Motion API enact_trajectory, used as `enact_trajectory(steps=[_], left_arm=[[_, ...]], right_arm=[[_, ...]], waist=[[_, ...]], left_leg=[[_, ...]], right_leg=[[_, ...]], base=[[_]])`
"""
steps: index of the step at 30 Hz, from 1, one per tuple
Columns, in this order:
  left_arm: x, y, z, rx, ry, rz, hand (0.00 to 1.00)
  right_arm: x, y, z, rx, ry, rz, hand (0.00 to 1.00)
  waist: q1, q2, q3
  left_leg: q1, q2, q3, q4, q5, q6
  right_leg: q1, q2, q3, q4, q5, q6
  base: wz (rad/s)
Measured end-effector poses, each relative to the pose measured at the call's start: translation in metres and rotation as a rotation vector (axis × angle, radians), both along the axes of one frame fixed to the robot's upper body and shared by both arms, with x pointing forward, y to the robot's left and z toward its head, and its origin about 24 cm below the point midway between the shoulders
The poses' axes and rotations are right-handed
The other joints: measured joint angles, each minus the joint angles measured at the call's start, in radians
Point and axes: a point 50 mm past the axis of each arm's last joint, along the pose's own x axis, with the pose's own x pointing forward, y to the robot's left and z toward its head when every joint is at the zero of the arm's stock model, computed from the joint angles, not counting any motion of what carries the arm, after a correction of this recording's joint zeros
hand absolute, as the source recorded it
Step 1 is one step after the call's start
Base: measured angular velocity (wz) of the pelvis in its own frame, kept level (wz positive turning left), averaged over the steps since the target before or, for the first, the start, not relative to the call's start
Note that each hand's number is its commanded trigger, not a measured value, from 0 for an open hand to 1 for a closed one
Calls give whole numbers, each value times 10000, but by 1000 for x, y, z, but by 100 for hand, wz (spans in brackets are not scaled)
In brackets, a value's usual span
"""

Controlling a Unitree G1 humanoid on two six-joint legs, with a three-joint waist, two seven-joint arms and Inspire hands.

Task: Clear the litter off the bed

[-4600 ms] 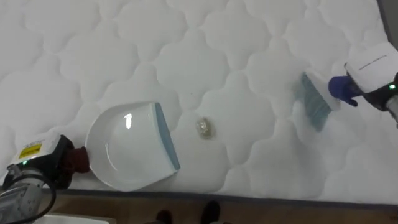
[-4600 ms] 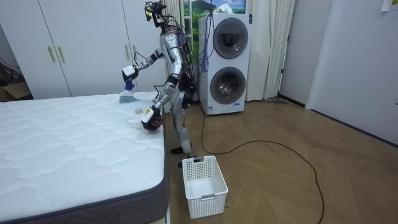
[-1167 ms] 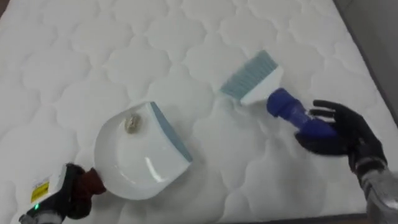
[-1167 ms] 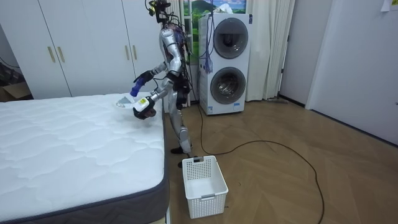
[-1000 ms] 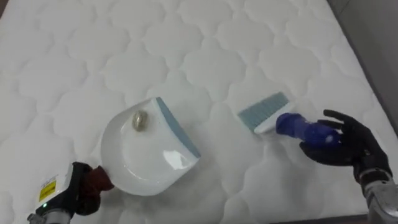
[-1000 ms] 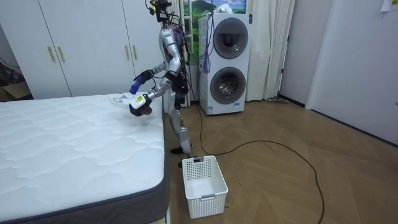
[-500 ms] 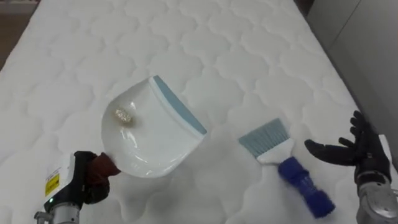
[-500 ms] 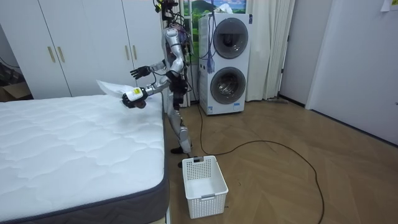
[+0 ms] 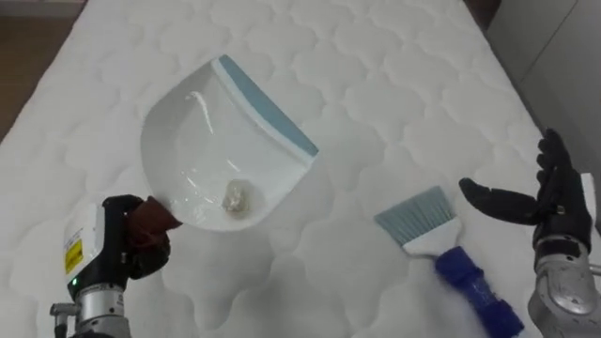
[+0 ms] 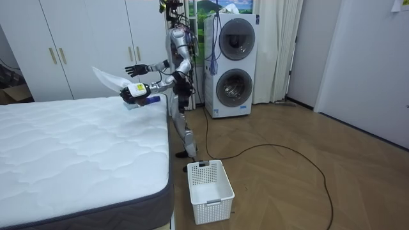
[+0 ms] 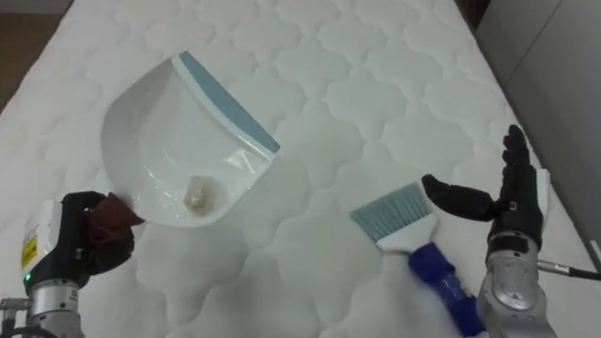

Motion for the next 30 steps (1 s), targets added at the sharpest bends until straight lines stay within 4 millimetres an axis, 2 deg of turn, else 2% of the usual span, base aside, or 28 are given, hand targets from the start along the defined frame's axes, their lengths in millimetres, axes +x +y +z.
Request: enact_trajectory(steps=[1, 2, 3, 4, 6, 8, 10, 11, 13, 14, 15, 16, 17, 18, 19, 20, 21, 22, 23, 24, 25, 27, 28, 30], left_arm=[[0, 0, 1, -30, -36, 15, 100], [1, 0, 1, -174, -88, 76, 100], [0, 0, 1, -261, -105, 119, 100], [0, 1, 1, -297, -111, 144, 100], [0, 1, 1, -310, -112, 151, 100], [0, 1, 1, -306, -110, 142, 100], [0, 0, 1, -316, -92, 123, 100], [0, 0, 0, -349, -66, 107, 100], [0, -2, 0, -430, -63, 131, 100], [0, -4, -1, -525, -66, 138, 100], [1, -7, -2, -642, -98, 145, 100], [1, -8, -2, -711, -132, 139, 100], [2, -12, -3, -850, -176, 145, 100], [2, -14, -4, -957, -181, 161, 100], [2, -16, -4, -1011, -166, 138, 100], [2, -17, -5, -1027, -145, 124, 100], [1, -17, -5, -1033, -134, 115, 100], [2, -17, -5, -1034, -144, 128, 100], [2, -17, -5, -1136, -183, 204, 100], [1, -17, -6, -1281, -186, 268, 100], [1, -17, -6, -1362, -173, 312, 100], [0, -16, -7, -1585, -202, 436, 100], [0, -16, -7, -1594, -203, 442, 100], [-1, -18, -7, -1552, -220, 463, 100]], right_arm=[[0, 0, 2, -72, -76, -4, 0], [1, 3, 7, -355, -277, 107, 0], [1, 4, 12, -565, -472, 221, 0], [1, 5, 14, -661, -538, 267, 0], [3, 8, 21, -757, -857, 313, 0], [4, 9, 23, -1072, -940, 348, 0], [4, 10, 24, -1263, -1009, 367, 0], [4, 10, 24, -1415, -1012, 345, 0], [4, 11, 25, -1871, -1046, 433, 0], [4, 12, 26, -2139, -1108, 479, 0], [4, 14, 27, -2297, -1153, 519, 0], [3, 14, 27, -2338, -1181, 528, 0], [3, 15, 28, -2359, -1233, 543, 0], [3, 15, 28, -2361, -1259, 525, 0], [2, 14, 28, -2292, -1324, 446, 0], [1, 14, 28, -2240, -1351, 415, 0], [-1, 14, 27, -2221, -1380, 364, 0], [-1, 14, 26, -2202, -1379, 359, 0], [-2, 16, 25, -2179, -1332, 410, 0], [-3, 17, 23, -2175, -1249, 495, 0], [-3, 19, 21, -2159, -1200, 559, 0], [-3, 24, 15, -2029, -960, 776, 0], [-3, 24, 13, -2007, -878, 800, 0], [-3, 27, 10, -1822, -772, 831, 0]], waist=[[-63, -3, -1], [-249, -6, -3], [-255, -17, -1], [-238, -32, 2], [-191, -78, -1], [-110, -168, -11], [165, -279, 18], [339, -309, 33], [380, -325, 40], [353, -314, 45], [300, -294, 42], [263, -297, 43], [183, -324, 56], [98, -371, 68], [4, -403, 81], [-21, -395, 84], [-27, -405, 84], [-61, -408, 84], [-175, -424, 87], [-150, -424, 90], [-93, -423, 89], [124, -427, 88], [144, -433, 84], [503, -455, 94]], left_leg=[[-32, -44, -220, 12, 1, 2], [-125, -152, -658, 21, 23, 32], [-170, -228, -953, 69, 76, 33], [-194, -286, -1082, 85, 95, 33], [-359, -333, -1715, 203, 126, 8], [-500, -383, -2133, 290, 164, -26], [-581, -448, -2469, 309, 217, -76], [-656, -479, -2725, 353, 230, -96], [-851, -577, -3011, 518, 248, -119], [-1070, -663, -3105, 736, 251, -123], [-1399, -638, -2724, 952, 251, -123], [-1586, -570, -2259, 1077, 269, -109], [-1939, -275, -986, 1293, 325, -45], [-2230, 52, 327, 1474, 390, 59], [-2483, 232, 1108, 1681, 443, 151], [-2585, 259, 1220, 1739, 480, 198], [-2729, 196, 1222, 1753, 596, 270], [-2769, 168, 1225, 1759, 648, 306], [-2850, 156, 1292, 1723, 769, 372], [-2894, 100, 1291, 1731, 823, 445], [-2895, 36, 1207, 1730, 835, 467], [-2918, -291, 673, 1720, 897, 583], [-2927, -370, 552, 1717, 917, 624], [-2932, -677, 111, 1688, 899, 722]], right_leg=[[42, -5, -9, 4, -55, 23], [94, -49, -8, 36, -181, 73], [151, -87, 40, 43, -257, 107], [189, -103, 37, 46, -293, 122], [313, -122, 31, 47, -355, 162], [393, -103, 39, 46, -355, 163], [439, -91, 12, 30, -378, 175], [497, -86, -80, -24, -384, 177], [656, -114, -464, -222, -384, 178], [800, -147, -845, -376, -384, 178], [846, -174, -1275, -411, -384, 179], [851, -192, -1495, -432, -391, 189], [860, -230, -1846, -461, -417, 208], [870, -290, -1974, -450, -520, 223], [875, -367, -2002, -442, -654, 238], [878, -385, -2199, -434, -675, 251], [887, -493, -2681, -441, -773, 295], [878, -541, -2915, -428, -838, 330], [910, -689, -3527, -343, -965, 435], [995, -808, -3840, -149, -1052, 516], [1007, -842, -3889, -68, -1084, 559], [1017, -802, -3899, 77, -1065, 668], [1034, -806, -3888, 108, -1072, 678], [848, -965, -3489, 658, -1239, 689]], base=[[84], [94], [90], [75], [80], [81], [60], [58], [77], [103], [109], [117], [125], [153], [128], [117], [88], [115], [109], [99], [66], [56], [64], [37]])
